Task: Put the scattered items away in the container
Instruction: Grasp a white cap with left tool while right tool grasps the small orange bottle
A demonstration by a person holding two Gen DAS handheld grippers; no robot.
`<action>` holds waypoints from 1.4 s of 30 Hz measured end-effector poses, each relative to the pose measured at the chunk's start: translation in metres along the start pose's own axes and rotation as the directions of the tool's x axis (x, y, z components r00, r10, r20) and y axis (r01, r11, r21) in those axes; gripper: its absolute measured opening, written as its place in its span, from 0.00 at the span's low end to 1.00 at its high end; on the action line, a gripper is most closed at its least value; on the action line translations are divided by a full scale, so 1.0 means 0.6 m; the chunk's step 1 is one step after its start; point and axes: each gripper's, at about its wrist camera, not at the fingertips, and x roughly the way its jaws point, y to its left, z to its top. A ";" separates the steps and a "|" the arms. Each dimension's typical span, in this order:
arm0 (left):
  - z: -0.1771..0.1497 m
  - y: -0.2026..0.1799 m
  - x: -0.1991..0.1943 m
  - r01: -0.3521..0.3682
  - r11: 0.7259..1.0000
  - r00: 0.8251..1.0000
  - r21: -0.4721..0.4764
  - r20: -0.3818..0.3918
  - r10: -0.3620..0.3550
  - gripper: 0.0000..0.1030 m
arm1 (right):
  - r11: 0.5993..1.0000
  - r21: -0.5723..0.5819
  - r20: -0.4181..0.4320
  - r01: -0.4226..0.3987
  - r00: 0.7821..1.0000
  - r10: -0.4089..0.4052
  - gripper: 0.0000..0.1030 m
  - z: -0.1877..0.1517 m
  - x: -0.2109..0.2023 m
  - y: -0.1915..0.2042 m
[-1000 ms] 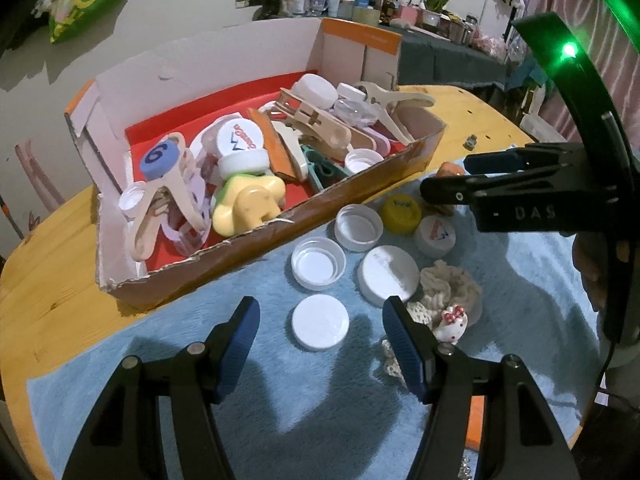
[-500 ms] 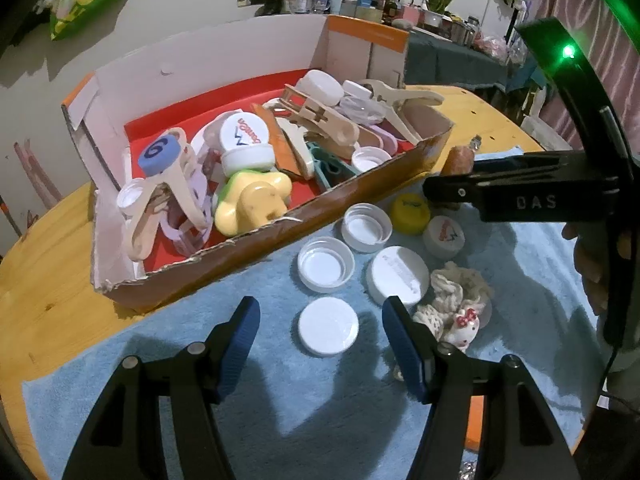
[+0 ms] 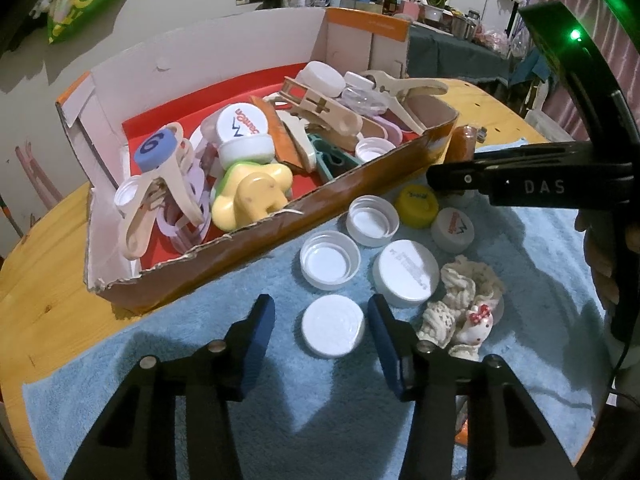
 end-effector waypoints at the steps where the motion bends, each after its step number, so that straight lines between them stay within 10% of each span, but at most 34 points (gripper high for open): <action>1: 0.000 0.000 0.000 0.000 1.000 1.000 0.000 0.001 0.000 0.44 | 1.000 0.001 0.000 -0.004 1.000 0.004 0.37 0.000 0.000 0.000; 42: 0.009 -0.013 -0.031 0.024 1.000 0.998 -0.012 0.052 -0.023 0.33 | 0.997 0.020 0.097 -0.077 0.992 0.075 0.15 -0.006 -0.057 -0.027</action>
